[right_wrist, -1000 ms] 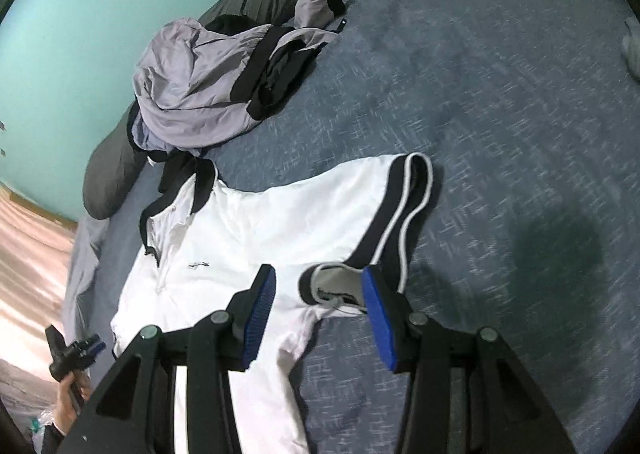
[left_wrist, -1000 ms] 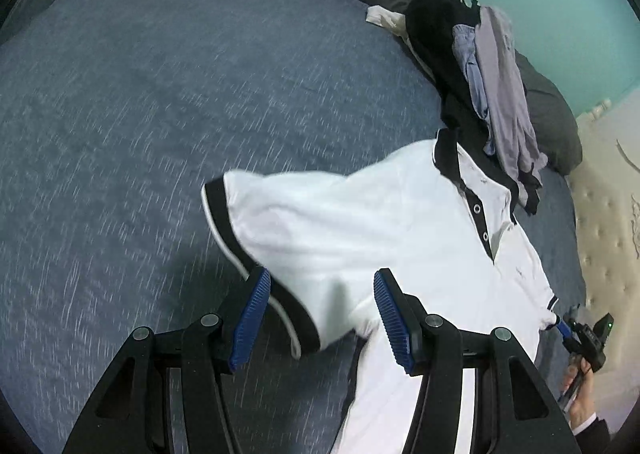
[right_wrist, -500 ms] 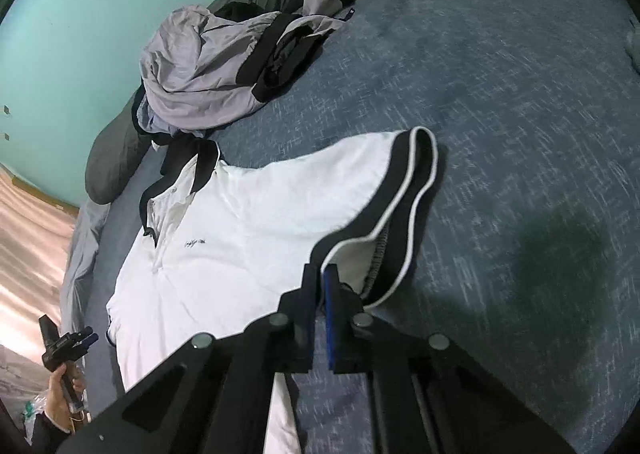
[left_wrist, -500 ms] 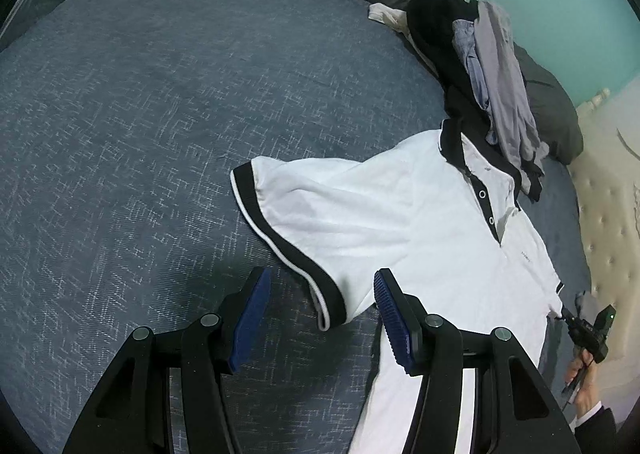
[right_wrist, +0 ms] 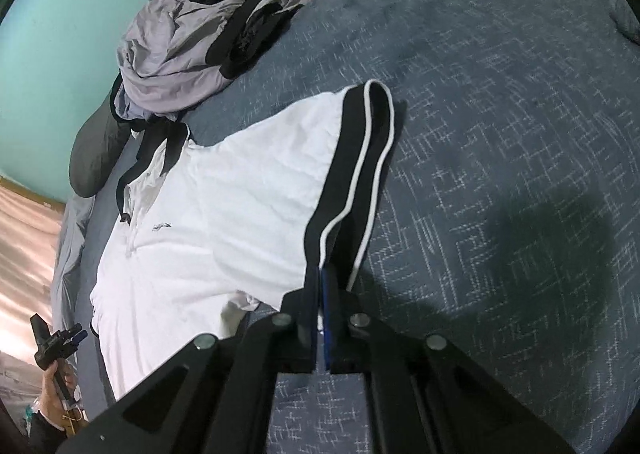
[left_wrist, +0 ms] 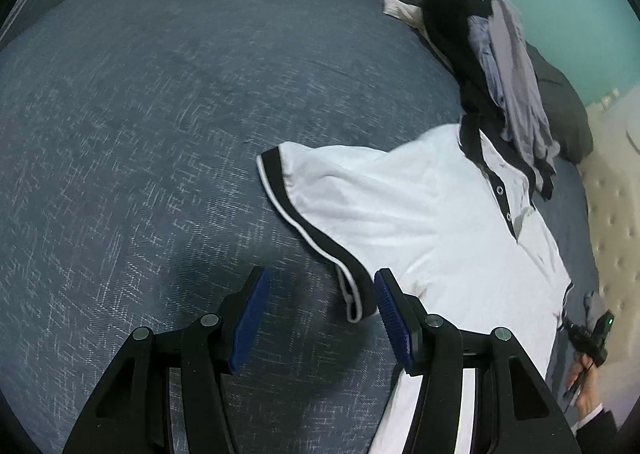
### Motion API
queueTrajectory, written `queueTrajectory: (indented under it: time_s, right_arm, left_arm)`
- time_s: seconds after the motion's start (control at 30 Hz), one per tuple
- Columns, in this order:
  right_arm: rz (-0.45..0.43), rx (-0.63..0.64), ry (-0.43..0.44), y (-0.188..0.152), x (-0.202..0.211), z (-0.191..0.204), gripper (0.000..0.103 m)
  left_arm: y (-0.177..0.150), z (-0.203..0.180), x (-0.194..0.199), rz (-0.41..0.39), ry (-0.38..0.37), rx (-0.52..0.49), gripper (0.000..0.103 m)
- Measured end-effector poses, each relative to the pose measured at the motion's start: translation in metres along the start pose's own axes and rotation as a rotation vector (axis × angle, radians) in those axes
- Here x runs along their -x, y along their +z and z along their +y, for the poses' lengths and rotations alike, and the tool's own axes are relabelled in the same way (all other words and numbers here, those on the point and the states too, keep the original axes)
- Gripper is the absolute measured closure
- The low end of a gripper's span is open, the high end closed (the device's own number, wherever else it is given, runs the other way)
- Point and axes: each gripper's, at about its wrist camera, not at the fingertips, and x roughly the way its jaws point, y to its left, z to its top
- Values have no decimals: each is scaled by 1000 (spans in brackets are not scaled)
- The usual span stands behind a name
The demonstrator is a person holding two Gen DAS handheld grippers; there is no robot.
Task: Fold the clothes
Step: 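Grasp the sleeve cuff with the right tool and fold it inward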
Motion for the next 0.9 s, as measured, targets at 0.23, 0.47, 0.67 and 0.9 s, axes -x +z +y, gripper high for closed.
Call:
queueTrajectory:
  time_s: [0.23,0.47,0.67,0.9]
  right_arm:
    - [-34,-9,15,-7,5,-4,102]
    - [-60,5,7,-11,6,-1,99]
    - [-106,-86,60,1,10,-9,69]
    - [-157,-127,71,16,11,-12,69]
  left_arm:
    - [-2,6,-2,7,-2,4,44]
    - [-4,3,0,7,-31,13,44]
    - [-3,-4,1,9,-40,0,44]
    - [-2,-9,-3,12,-39,-6,44]
